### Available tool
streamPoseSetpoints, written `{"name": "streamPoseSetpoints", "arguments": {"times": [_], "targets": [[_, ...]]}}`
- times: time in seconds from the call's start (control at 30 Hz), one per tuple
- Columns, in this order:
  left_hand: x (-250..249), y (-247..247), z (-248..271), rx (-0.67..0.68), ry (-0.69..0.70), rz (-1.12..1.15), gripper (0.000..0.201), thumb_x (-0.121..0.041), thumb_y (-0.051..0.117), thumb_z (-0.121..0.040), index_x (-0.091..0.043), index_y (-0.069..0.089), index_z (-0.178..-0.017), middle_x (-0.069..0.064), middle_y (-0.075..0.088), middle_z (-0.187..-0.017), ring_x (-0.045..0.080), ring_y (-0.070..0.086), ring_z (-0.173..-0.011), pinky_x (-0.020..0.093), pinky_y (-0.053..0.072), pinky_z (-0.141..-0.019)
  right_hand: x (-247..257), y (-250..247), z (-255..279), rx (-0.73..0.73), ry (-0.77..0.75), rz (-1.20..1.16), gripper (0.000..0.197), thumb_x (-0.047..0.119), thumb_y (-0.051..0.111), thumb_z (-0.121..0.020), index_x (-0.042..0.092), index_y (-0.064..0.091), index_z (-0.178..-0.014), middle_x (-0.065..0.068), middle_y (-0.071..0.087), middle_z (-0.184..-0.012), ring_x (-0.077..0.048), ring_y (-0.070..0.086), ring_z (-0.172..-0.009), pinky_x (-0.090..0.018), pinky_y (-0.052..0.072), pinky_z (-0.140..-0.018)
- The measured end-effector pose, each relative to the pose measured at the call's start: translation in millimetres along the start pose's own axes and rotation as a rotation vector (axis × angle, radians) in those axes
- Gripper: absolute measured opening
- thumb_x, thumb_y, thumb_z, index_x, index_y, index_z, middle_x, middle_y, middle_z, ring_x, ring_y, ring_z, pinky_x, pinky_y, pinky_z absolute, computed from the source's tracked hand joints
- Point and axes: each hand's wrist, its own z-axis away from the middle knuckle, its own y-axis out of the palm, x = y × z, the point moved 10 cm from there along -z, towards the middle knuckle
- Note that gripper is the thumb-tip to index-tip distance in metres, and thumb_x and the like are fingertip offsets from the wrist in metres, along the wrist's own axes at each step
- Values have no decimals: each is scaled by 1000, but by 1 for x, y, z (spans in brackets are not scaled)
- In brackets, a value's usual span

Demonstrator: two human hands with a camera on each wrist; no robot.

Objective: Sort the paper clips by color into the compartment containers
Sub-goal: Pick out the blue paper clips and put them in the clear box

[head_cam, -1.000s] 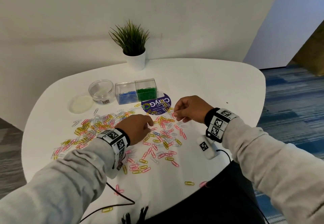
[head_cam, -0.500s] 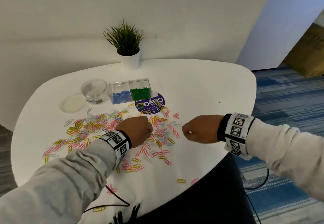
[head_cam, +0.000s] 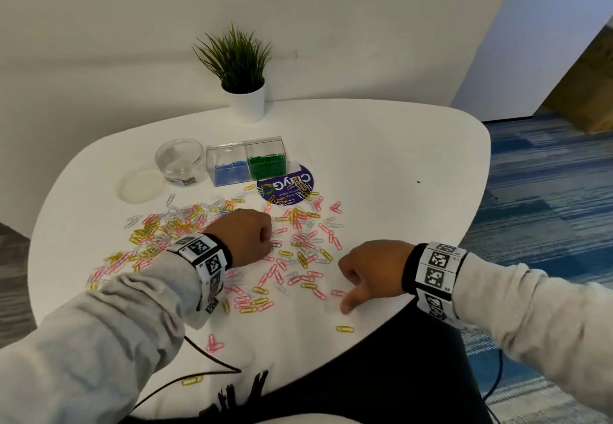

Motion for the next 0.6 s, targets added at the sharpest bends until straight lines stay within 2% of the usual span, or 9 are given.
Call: {"name": "streamPoseSetpoints", "arguments": {"times": [0.07,0.13,0.27,0.33,0.37,0.43,0.47,0.53,0.6], "targets": [[13,-5,3,-14,-39,30,11,-31,58,-86,-29,56,-75,-12,61,-80,12,57,-79,29,52,-71,14,14,1,59,-40,94,68,86,61,-61,22,52,-85,5,58,-83,-16,53,-73,-33,45,-63],[24,-10,5,-27,-72,39,11,-32,58,-87,-28,58,-76,-12,61,-80,12,58,-80,29,52,-71,23,22,-2,67,-59,192,68,87,57,-64,23,51,-88,5,55,-83,-15,51,-70,-31,42,-61],[35,-13,6,-23,-131,-49,10,-32,55,-86,-28,55,-78,-10,58,-82,13,54,-79,27,41,-64,-1,-10,-25,-49,45,192,63,86,47,-75,23,47,-85,6,51,-79,-15,49,-70,-31,39,-61],[33,-13,6,-16,-160,-88,6,-32,54,-87,-28,57,-85,-7,59,-91,15,55,-84,28,46,-68,-15,-33,-30,-136,106,184,57,82,44,-80,25,44,-85,9,46,-75,-13,47,-69,-31,39,-61],[31,-14,5,-33,-157,-91,8,-33,53,-88,-28,58,-93,-6,58,-98,17,56,-89,30,49,-74,-18,-42,-33,-172,122,174,53,78,44,-84,25,43,-86,10,45,-75,-12,47,-68,-31,39,-60],[19,-15,3,-73,-100,-54,19,-35,53,-92,-32,59,-110,-7,55,-107,17,56,-100,34,51,-85,-16,-50,-39,-222,118,141,44,69,46,-90,25,44,-85,9,48,-76,-13,49,-71,-32,42,-62],[10,-13,2,-77,-45,-32,22,-35,54,-93,-34,60,-114,-7,54,-109,16,55,-102,34,50,-87,-13,-52,-42,-235,110,127,40,65,46,-92,25,44,-84,8,49,-78,-15,51,-73,-32,45,-64],[-7,-6,1,-42,53,-23,23,-39,55,-95,-35,65,-115,-6,54,-109,15,54,-102,34,50,-86,-6,-52,-49,-245,92,119,34,57,48,-95,25,45,-84,7,50,-78,-17,53,-75,-32,44,-63],[-16,0,0,-13,100,-73,23,-41,55,-96,-33,68,-113,-4,54,-108,17,55,-101,36,52,-84,1,-52,-54,-270,73,106,30,51,49,-96,25,46,-84,7,49,-77,-18,53,-75,-29,38,-58]]}}
